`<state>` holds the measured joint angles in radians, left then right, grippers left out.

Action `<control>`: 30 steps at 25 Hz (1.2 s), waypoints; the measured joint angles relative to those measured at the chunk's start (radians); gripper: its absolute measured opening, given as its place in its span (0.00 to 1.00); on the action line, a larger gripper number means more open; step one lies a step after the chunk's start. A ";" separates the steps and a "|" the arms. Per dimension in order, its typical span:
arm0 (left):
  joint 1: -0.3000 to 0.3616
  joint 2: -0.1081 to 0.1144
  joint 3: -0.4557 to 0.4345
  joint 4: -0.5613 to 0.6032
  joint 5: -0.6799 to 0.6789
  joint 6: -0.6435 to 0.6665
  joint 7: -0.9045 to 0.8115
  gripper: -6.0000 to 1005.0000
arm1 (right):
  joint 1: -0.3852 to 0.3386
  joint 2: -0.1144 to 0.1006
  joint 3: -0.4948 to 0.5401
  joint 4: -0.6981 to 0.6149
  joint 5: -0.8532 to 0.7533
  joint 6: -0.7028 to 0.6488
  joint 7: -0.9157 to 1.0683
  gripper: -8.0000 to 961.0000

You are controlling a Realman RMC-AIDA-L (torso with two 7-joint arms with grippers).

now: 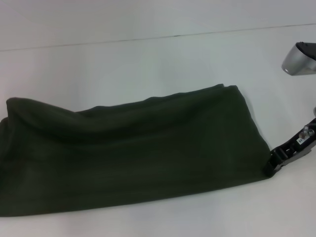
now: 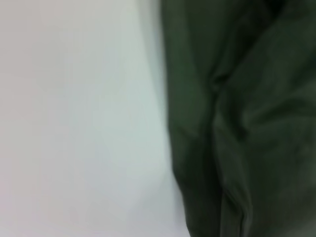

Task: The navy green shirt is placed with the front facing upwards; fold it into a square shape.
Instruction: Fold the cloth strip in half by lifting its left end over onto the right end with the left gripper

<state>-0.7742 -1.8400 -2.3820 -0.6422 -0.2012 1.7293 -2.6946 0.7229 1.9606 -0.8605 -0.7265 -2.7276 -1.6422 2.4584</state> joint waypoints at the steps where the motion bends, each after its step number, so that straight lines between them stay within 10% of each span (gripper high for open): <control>1: 0.000 0.000 -0.001 0.001 0.004 0.000 -0.001 0.07 | -0.001 -0.001 0.002 0.000 -0.007 0.001 0.001 0.03; 26: 0.002 -0.034 0.004 -0.025 0.027 -0.034 -0.008 0.07 | 0.004 0.018 0.028 0.001 0.029 0.003 0.007 0.03; 30: 0.003 -0.037 0.003 -0.040 0.033 -0.040 -0.009 0.21 | 0.006 0.011 0.055 -0.001 0.029 0.000 0.008 0.09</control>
<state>-0.7707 -1.8773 -2.3789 -0.6820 -0.1677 1.6889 -2.7034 0.7293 1.9719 -0.8053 -0.7279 -2.6985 -1.6421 2.4664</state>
